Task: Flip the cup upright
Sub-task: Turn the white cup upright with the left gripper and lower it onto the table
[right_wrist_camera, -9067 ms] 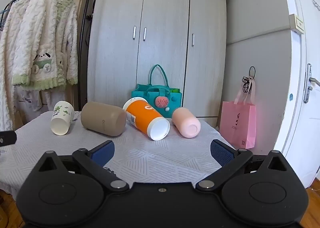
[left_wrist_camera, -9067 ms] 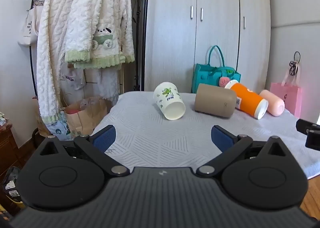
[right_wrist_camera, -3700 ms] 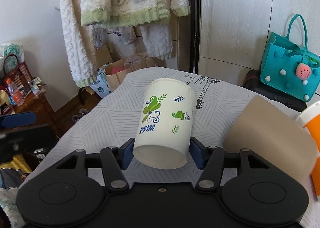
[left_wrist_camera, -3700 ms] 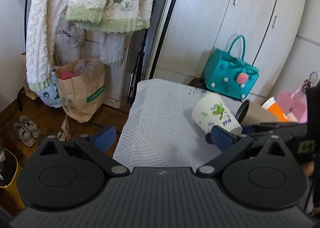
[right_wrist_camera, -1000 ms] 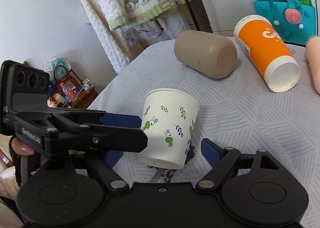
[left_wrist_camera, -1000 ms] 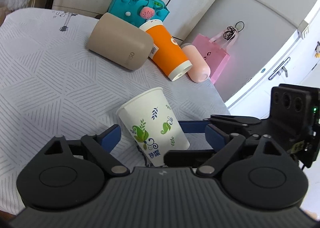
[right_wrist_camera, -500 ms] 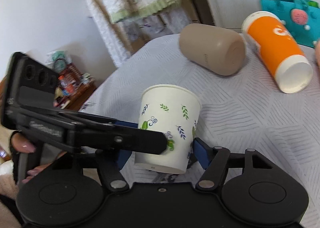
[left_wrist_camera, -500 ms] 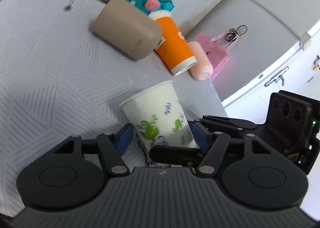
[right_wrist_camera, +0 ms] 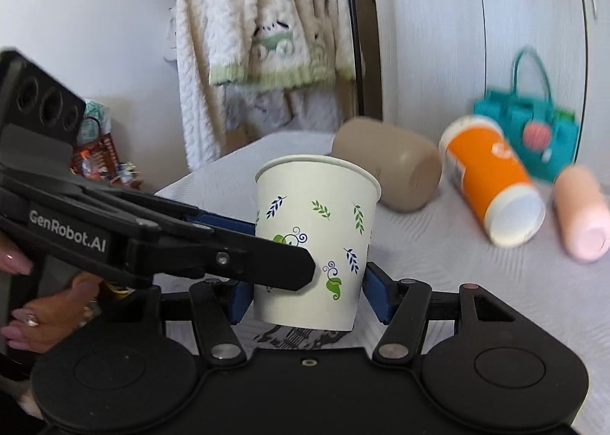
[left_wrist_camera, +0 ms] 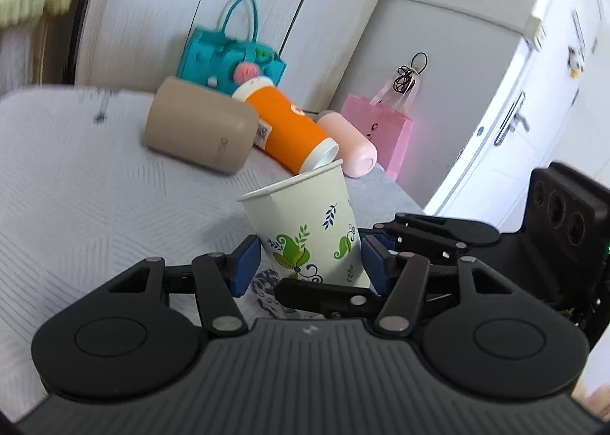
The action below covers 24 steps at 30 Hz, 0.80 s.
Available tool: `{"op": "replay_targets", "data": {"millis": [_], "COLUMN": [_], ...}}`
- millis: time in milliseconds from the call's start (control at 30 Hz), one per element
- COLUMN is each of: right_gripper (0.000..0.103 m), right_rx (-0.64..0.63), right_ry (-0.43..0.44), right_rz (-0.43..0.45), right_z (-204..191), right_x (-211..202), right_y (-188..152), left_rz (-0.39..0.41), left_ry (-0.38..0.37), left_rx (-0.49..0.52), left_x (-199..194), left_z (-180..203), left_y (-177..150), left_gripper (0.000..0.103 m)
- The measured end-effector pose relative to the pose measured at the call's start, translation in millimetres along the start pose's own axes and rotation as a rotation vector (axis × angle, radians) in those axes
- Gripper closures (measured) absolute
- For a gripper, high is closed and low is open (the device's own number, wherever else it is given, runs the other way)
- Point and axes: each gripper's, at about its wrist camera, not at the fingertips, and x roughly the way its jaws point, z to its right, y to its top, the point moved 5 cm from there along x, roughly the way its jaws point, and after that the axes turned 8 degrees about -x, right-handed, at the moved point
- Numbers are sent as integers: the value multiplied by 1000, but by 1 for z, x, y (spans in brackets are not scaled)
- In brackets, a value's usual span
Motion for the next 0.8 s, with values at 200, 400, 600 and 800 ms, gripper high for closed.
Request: {"op": "replay_targets", "data": {"millis": [200, 400, 600, 800], "right_gripper": [38, 37, 30, 29], "right_rx": [-65, -130, -103, -132], "right_ry": [-36, -71, -31, -49], "right_rz": [22, 26, 45, 63], "right_z": [-6, -11, -8, -10], "right_x": [11, 25, 28, 33], "right_y": [4, 9, 12, 18], "left_rz": [61, 96, 86, 56], "left_ry": [82, 127, 130, 90], "left_rx": [105, 195, 241, 226], "left_x": [-3, -5, -10, -3], "left_z": [4, 3, -4, -18], "left_y": [1, 6, 12, 22], "left_gripper": [46, 52, 52, 52]}}
